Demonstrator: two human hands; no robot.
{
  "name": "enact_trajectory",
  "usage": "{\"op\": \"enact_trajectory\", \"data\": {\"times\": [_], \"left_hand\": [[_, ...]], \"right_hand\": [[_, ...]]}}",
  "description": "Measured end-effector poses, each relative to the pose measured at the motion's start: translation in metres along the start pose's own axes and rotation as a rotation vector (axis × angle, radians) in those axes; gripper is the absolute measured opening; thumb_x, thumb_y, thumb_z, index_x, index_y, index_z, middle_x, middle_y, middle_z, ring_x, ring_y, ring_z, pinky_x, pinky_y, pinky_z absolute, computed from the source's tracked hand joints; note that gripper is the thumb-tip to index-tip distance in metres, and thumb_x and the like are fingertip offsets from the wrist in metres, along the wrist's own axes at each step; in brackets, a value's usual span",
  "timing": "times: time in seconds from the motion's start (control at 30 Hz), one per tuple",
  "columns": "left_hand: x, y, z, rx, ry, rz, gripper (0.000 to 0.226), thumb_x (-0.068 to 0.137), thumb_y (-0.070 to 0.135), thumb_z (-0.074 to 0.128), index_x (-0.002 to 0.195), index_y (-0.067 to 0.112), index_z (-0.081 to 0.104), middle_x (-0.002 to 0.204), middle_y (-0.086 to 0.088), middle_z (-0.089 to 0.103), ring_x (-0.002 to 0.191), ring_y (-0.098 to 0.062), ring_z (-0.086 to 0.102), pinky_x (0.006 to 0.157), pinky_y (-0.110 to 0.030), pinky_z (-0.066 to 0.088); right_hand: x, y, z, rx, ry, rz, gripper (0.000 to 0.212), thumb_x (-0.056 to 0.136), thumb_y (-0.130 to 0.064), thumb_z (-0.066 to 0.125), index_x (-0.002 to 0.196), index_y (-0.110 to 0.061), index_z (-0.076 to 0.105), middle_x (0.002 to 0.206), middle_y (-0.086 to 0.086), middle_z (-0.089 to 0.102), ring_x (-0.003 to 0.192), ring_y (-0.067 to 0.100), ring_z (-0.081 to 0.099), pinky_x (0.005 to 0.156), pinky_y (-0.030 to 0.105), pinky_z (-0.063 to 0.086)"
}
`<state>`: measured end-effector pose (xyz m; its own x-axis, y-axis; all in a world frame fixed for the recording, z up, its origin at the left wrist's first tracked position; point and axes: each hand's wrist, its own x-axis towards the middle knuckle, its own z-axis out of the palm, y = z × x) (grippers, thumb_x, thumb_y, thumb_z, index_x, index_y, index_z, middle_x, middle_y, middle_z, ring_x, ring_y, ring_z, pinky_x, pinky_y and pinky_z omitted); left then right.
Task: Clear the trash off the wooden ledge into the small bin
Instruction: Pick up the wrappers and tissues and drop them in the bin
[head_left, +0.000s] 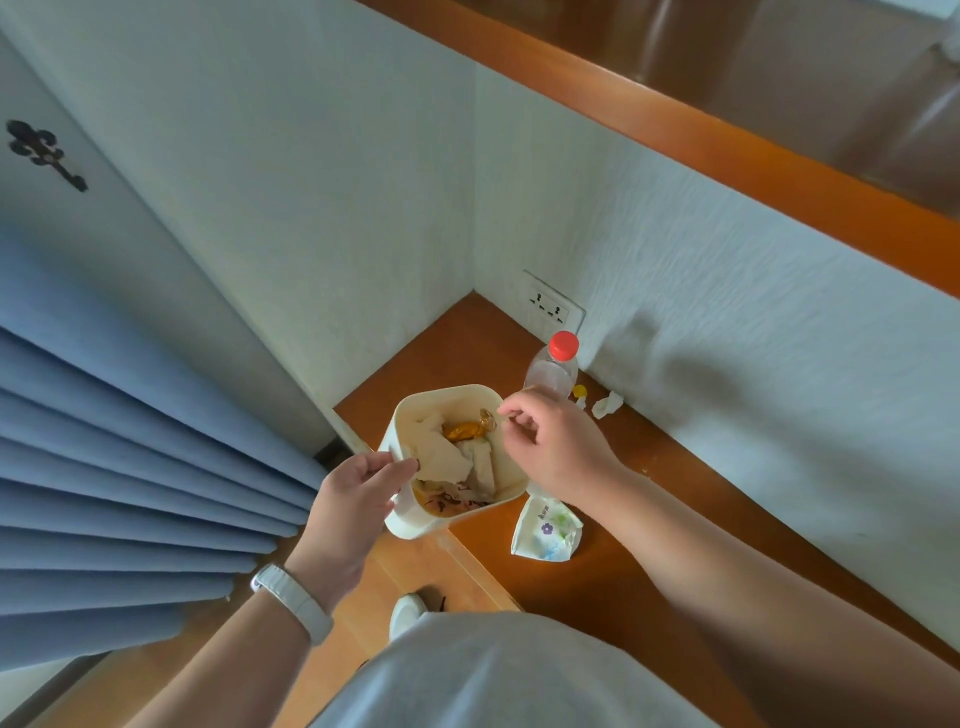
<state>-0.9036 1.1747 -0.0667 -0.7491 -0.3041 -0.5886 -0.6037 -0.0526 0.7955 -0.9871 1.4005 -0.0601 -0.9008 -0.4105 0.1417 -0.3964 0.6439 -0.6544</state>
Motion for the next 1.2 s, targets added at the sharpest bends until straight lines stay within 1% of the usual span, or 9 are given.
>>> {"op": "enact_trajectory", "data": {"times": [0.13,0.27,0.4,0.5,0.67,0.83,0.97,1.1,1.2], "left_hand": [[0.001,-0.001,-0.002,-0.005,0.013,-0.003,0.021,0.096,0.030,0.071,0.106,0.011,0.074,0.107,-0.011,0.080,0.108,-0.030,0.072,0.099,-0.045,0.056],[0.000,-0.004,-0.005,-0.018,0.026,-0.011,0.020,0.096,0.029,0.071,0.106,0.012,0.073,0.107,-0.011,0.080,0.109,-0.030,0.072,0.103,-0.049,0.055],[-0.004,-0.008,-0.009,-0.017,0.062,-0.019,0.019,0.096,0.028,0.071,0.107,0.013,0.073,0.108,-0.011,0.080,0.111,-0.030,0.071,0.105,-0.049,0.054],[-0.007,-0.009,-0.010,-0.016,0.094,-0.032,0.020,0.096,0.029,0.071,0.106,0.012,0.074,0.108,-0.011,0.080,0.111,-0.029,0.071,0.105,-0.049,0.054],[-0.012,-0.011,-0.011,-0.013,0.135,-0.034,0.019,0.096,0.029,0.071,0.105,0.013,0.075,0.106,-0.010,0.081,0.110,-0.028,0.072,0.103,-0.047,0.054],[-0.015,-0.009,-0.006,-0.006,0.143,-0.027,0.019,0.096,0.030,0.071,0.106,0.014,0.075,0.103,-0.007,0.083,0.107,-0.025,0.074,0.099,-0.043,0.055],[-0.014,-0.008,-0.001,0.003,0.123,-0.013,0.019,0.096,0.030,0.071,0.105,0.013,0.074,0.102,-0.006,0.082,0.106,-0.025,0.074,0.095,-0.039,0.055],[-0.013,-0.006,0.002,0.008,0.097,-0.006,0.020,0.096,0.031,0.072,0.106,0.014,0.074,0.104,-0.006,0.082,0.106,-0.025,0.074,0.093,-0.038,0.055],[-0.011,-0.004,0.003,0.002,0.071,0.007,0.019,0.096,0.030,0.072,0.105,0.014,0.075,0.104,-0.006,0.082,0.106,-0.026,0.074,0.092,-0.038,0.055]], "right_hand": [[-0.010,0.042,0.004,-0.056,0.014,0.158,0.012,0.091,-0.019,0.065,0.103,-0.019,0.065,0.094,-0.011,0.059,0.082,0.010,0.062,0.064,0.024,0.055],[-0.029,0.095,0.027,-0.237,-0.215,0.352,0.026,0.093,-0.027,0.058,0.118,-0.021,0.063,0.110,-0.007,0.060,0.094,0.009,0.056,0.075,0.020,0.048],[-0.045,0.120,0.049,-0.305,-0.329,0.371,0.035,0.090,-0.033,0.065,0.123,-0.024,0.058,0.117,-0.006,0.058,0.094,0.010,0.057,0.078,0.022,0.052],[-0.046,0.128,0.061,-0.345,-0.389,0.352,0.039,0.091,-0.034,0.062,0.127,-0.022,0.054,0.118,-0.001,0.057,0.096,0.013,0.058,0.079,0.027,0.056],[-0.038,0.137,0.070,-0.376,-0.431,0.334,0.031,0.092,-0.027,0.061,0.122,-0.020,0.057,0.112,-0.002,0.054,0.091,0.011,0.051,0.077,0.025,0.051],[-0.039,0.142,0.071,-0.378,-0.424,0.367,0.022,0.095,-0.031,0.055,0.114,-0.021,0.060,0.096,-0.008,0.056,0.081,0.009,0.056,0.064,0.020,0.049],[-0.046,0.146,0.065,-0.385,-0.367,0.395,0.023,0.096,-0.027,0.052,0.116,-0.020,0.060,0.098,-0.006,0.059,0.081,0.009,0.057,0.064,0.020,0.049],[-0.053,0.144,0.053,-0.371,-0.303,0.425,0.023,0.095,-0.026,0.056,0.116,-0.021,0.062,0.101,-0.006,0.063,0.081,0.008,0.058,0.066,0.019,0.050],[-0.055,0.136,0.044,-0.356,-0.248,0.440,0.019,0.095,-0.027,0.057,0.111,-0.022,0.063,0.096,-0.010,0.060,0.077,0.007,0.055,0.061,0.014,0.043]]}}
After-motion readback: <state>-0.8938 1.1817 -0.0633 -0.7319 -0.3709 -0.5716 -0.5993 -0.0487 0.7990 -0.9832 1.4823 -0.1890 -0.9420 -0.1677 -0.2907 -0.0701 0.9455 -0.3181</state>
